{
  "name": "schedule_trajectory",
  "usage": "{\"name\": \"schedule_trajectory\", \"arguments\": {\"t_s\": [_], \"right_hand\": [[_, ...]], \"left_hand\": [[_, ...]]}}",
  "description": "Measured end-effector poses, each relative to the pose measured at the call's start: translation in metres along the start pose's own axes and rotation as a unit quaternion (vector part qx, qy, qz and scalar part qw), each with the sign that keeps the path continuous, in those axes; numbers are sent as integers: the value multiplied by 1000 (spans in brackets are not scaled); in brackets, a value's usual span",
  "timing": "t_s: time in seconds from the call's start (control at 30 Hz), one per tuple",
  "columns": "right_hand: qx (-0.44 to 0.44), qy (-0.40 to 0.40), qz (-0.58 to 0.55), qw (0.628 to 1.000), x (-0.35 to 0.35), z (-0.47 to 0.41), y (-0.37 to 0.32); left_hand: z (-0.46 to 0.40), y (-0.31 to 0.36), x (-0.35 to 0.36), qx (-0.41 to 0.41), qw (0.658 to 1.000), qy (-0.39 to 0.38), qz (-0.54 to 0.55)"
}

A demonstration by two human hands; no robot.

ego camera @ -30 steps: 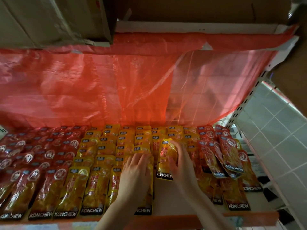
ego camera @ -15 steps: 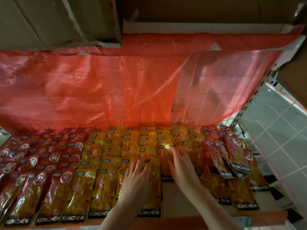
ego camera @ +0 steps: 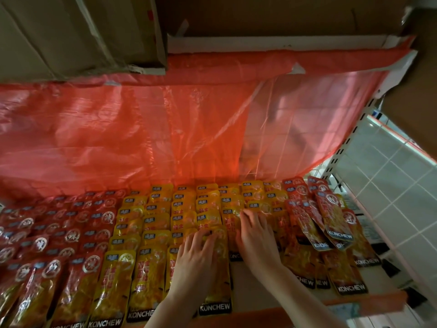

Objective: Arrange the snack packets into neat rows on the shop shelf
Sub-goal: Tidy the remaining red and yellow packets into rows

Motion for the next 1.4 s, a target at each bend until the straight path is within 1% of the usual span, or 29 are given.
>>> {"name": "schedule_trajectory", "arguments": {"t_s": [0.17,0.23,0.33,0.43,0.53,0.6,0.7,0.8,0.87,0.97,1.03,1.13,1.3,1.4], "right_hand": [[-41,-47,-30,998,1,4,-6],[-47,-46,-47,997,-1,7,-7],[-60,14,-84,995,-14,13,-6],[-72,66,-111,989,-31,23,-1],[-65,102,-114,986,-47,34,11],[-57,124,-103,985,-58,42,24],[-36,163,-79,983,-73,52,47],[11,184,-49,982,-80,61,73],[58,181,-30,981,-78,68,93],[110,147,-12,983,-66,75,114],[122,134,-13,983,-60,79,119],[131,129,-31,983,-55,82,122],[130,112,-33,985,-52,82,123],[116,105,-27,987,-53,82,121]], "left_hand": [[-3,1,-6,-8,1000,6,23],[-4,2,-6,-19,999,-4,38],[-7,7,-9,-27,999,-10,42],[-9,19,-14,-12,999,7,48],[-9,35,-18,8,998,26,49],[-10,49,-19,21,997,26,66],[-10,71,-16,42,995,17,86],[-9,92,-5,59,993,-23,96],[-8,106,4,72,991,-43,102],[-9,124,13,84,989,-50,110],[-12,131,17,71,989,-63,112],[-15,138,30,21,980,-127,151],[-22,139,40,-47,963,-137,228],[-24,141,47,-90,942,-150,285]]}}
Point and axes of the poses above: each hand's wrist, its own z-axis away from the middle knuckle, its own x-axis out of the palm, y = z × x, the point moved 9 cm from there along -z, towards the middle knuckle, and after that the axes turned 6 degrees about -x, right-handed, at the moved point
